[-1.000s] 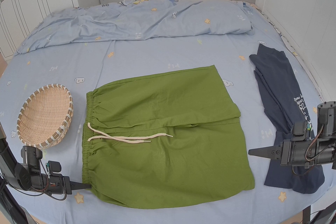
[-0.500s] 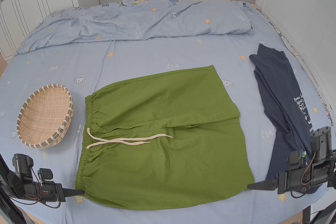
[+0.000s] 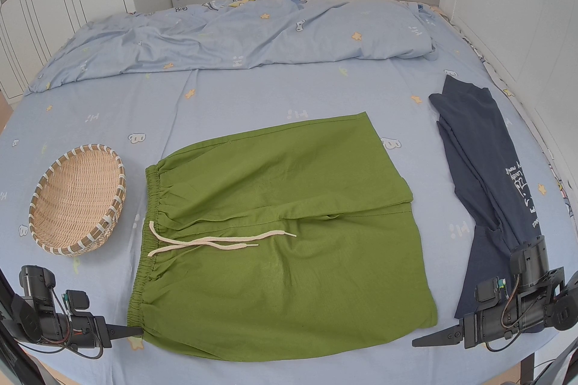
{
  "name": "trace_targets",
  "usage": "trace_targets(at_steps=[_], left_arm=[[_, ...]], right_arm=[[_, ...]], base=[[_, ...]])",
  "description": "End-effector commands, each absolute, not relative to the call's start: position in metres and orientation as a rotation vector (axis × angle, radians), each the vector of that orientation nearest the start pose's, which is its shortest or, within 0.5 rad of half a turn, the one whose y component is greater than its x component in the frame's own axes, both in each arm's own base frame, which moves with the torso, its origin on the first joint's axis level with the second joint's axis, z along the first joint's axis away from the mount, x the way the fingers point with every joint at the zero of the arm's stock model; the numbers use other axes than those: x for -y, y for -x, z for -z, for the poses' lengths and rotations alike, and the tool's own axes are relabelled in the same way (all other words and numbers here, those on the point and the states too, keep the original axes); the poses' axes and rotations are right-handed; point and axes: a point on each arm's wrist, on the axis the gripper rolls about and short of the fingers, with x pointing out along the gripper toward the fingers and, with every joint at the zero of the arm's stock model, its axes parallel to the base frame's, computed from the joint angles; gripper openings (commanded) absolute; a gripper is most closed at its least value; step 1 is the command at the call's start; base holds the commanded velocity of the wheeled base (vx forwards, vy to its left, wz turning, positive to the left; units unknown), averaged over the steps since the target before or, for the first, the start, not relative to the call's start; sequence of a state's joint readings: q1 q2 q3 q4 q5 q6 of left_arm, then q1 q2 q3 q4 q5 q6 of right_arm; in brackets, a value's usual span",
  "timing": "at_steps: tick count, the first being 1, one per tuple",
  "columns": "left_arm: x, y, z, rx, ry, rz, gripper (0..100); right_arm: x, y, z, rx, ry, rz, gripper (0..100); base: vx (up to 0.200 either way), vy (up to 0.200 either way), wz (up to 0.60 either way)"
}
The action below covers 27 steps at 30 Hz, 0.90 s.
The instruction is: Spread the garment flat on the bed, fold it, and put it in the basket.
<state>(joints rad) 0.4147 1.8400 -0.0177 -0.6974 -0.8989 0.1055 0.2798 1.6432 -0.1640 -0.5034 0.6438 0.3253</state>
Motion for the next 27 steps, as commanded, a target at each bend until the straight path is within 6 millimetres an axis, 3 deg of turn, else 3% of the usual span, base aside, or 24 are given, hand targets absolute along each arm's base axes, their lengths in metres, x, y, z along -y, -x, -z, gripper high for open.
trace_targets(at_steps=[1,5,16,27], left_arm=[[-0.043,-0.143,-0.016,-0.875,0.601,0.475,0],[-0.044,-0.143,-0.016,-0.872,0.603,0.473,0],[-0.043,-0.142,-0.016,-0.875,0.602,0.477,0],[-0.043,-0.142,-0.017,-0.862,0.592,0.478,0]], right_arm=[[-0.059,-0.166,-0.032,-1.193,-0.484,-0.65,100],[-0.057,-0.175,-0.022,-1.195,-0.497,-0.632,100],[-0.057,-0.186,-0.025,-1.144,-0.518,-0.654,100],[-0.056,-0.198,-0.012,-1.105,-0.542,-0.649,100]], base=[[0.0,0.0,0.0],[0.0,0.0,0.0],[0.0,0.0,0.0],[0.0,0.0,0.0]])
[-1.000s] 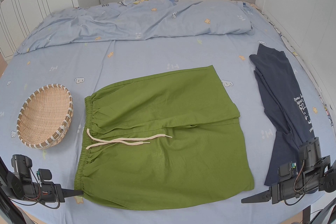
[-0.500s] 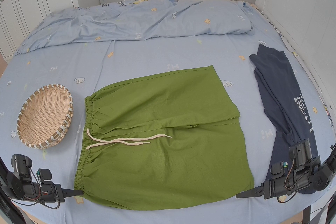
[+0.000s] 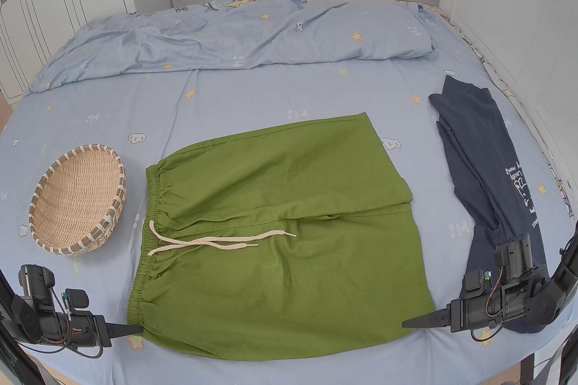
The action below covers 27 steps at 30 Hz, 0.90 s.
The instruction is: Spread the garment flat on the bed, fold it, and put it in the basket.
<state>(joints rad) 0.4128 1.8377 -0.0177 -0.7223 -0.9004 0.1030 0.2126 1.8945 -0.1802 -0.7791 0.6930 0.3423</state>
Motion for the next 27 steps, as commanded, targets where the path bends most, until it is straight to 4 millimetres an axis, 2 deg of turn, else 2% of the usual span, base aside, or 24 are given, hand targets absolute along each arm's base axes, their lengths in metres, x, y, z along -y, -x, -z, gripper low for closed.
trace_targets(at_steps=[1,6,7,20,25,27], left_arm=[[-0.043,-0.142,-0.017,-0.862,0.592,0.478,0],[-0.043,-0.142,-0.017,-0.861,0.592,0.477,0],[-0.043,-0.142,-0.017,-0.861,0.592,0.477,0],[-0.045,-0.144,-0.015,-0.863,0.6,0.469,0],[-0.048,-0.141,-0.017,-0.854,0.623,0.436,0],[-0.048,-0.137,-0.021,-0.856,0.627,0.425,0]], right_arm=[[-0.056,-0.198,-0.013,-1.099,-0.55,-0.646,100],[-0.055,-0.199,-0.013,-1.083,-0.569,-0.639,100],[-0.055,-0.199,-0.013,-1.082,-0.569,-0.64,0],[-0.049,-0.197,-0.013,-1.082,-0.582,-0.616,0],[-0.048,-0.184,-0.012,-1.11,-0.578,-0.614,0],[-0.047,-0.169,-0.015,-1.12,-0.568,-0.624,0]], base=[[0.0,0.0,0.0],[0.0,0.0,0.0],[0.0,0.0,0.0],[0.0,0.0,0.0],[0.0,0.0,0.0],[0.0,0.0,0.0]])
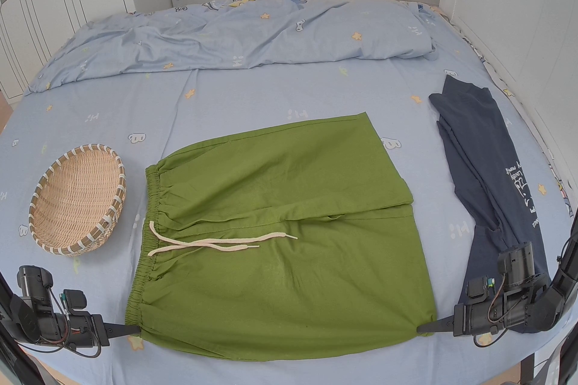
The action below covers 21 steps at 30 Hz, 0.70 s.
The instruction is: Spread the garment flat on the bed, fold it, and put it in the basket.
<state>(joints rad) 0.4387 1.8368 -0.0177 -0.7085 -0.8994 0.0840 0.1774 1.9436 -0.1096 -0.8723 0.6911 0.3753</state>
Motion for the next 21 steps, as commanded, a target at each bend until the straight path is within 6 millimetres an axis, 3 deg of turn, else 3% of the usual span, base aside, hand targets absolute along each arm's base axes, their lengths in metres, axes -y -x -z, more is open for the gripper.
trace_targets(at_steps=[1,21], left_arm=[[-0.047,-0.135,-0.022,-0.865,0.63,0.416,0],[-0.041,-0.089,-0.032,-0.993,0.754,0.29,0]], right_arm=[[-0.046,-0.164,-0.017,-1.12,-0.564,-0.626,0],[-0.036,-0.124,-0.023,-1.269,-0.493,-0.631,0]], base=[[0.0,0.0,0.0],[0.0,0.0,0.0]])
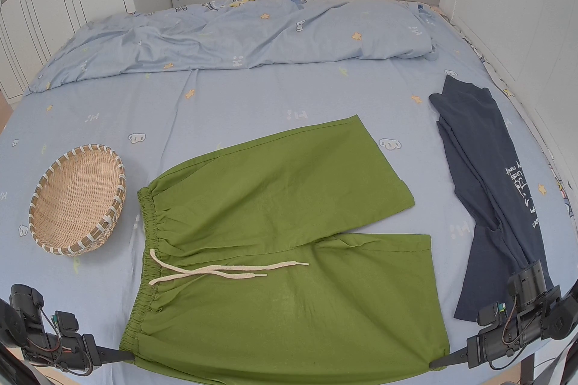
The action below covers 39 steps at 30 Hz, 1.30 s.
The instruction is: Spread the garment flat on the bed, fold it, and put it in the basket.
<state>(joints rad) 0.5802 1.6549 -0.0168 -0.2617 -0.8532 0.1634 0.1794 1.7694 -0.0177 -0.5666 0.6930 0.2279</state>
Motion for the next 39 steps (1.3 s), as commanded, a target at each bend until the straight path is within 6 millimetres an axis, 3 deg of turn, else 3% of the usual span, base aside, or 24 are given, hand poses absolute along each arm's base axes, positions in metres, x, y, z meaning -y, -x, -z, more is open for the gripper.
trace_targets(at_steps=[1,6,10,15,17,22,26,27,28,29,31,33,39], left_arm=[[-0.039,-0.086,-0.034,-0.999,0.757,0.292,0],[-0.034,-0.082,-0.04,-1.001,0.726,0.299,0],[-0.034,-0.09,-0.045,-1.021,0.698,0.299,0],[-0.041,-0.104,-0.07,-1.032,0.712,0.303,0],[-0.042,-0.11,-0.099,-1.05,0.721,0.321,0],[-0.044,-0.125,-0.136,-1.064,0.71,0.357,0],[-0.047,-0.132,-0.149,-1.042,0.689,0.366,0],[-0.045,-0.137,-0.155,-1.034,0.672,0.381,0],[-0.045,-0.137,-0.155,-1.034,0.672,0.381,0],[-0.045,-0.143,-0.161,-1.027,0.671,0.384,0],[-0.046,-0.146,-0.163,-1.023,0.673,0.383,0],[-0.046,-0.157,-0.171,-1.018,0.673,0.394,0],[-0.045,-0.189,-0.19,-1.009,0.695,0.407,0]], right_arm=[[-0.036,-0.122,-0.024,-1.275,-0.496,-0.631,0],[-0.036,-0.122,-0.027,-1.255,-0.496,-0.634,0],[-0.036,-0.134,-0.036,-1.183,-0.5,-0.632,0],[-0.037,-0.155,-0.062,-1.091,-0.519,-0.626,0],[-0.039,-0.169,-0.09,-1.062,-0.523,-0.632,0],[-0.042,-0.189,-0.134,-1.021,-0.515,-0.656,0],[-0.044,-0.201,-0.156,-0.977,-0.514,-0.677,0],[-0.045,-0.208,-0.17,-0.952,-0.514,-0.681,0],[-0.045,-0.208,-0.17,-0.952,-0.514,-0.681,0],[-0.047,-0.216,-0.184,-0.927,-0.516,-0.687,0],[-0.047,-0.218,-0.191,-0.911,-0.513,-0.691,0],[-0.049,-0.225,-0.211,-0.859,-0.501,-0.71,0],[-0.055,-0.253,-0.242,-0.801,-0.507,-0.721,0]], base=[[0.0,0.0,0.0],[0.0,0.0,0.0],[0.0,0.0,0.0],[0.0,0.0,0.0],[0.0,0.0,0.0],[0.0,0.0,0.0],[0.0,0.0,0.0],[0.0,0.0,0.0],[0.0,0.0,0.0],[0.0,0.0,0.0],[0.0,0.0,0.0],[0.0,0.0,0.0],[0.0,0.0,0.0]])
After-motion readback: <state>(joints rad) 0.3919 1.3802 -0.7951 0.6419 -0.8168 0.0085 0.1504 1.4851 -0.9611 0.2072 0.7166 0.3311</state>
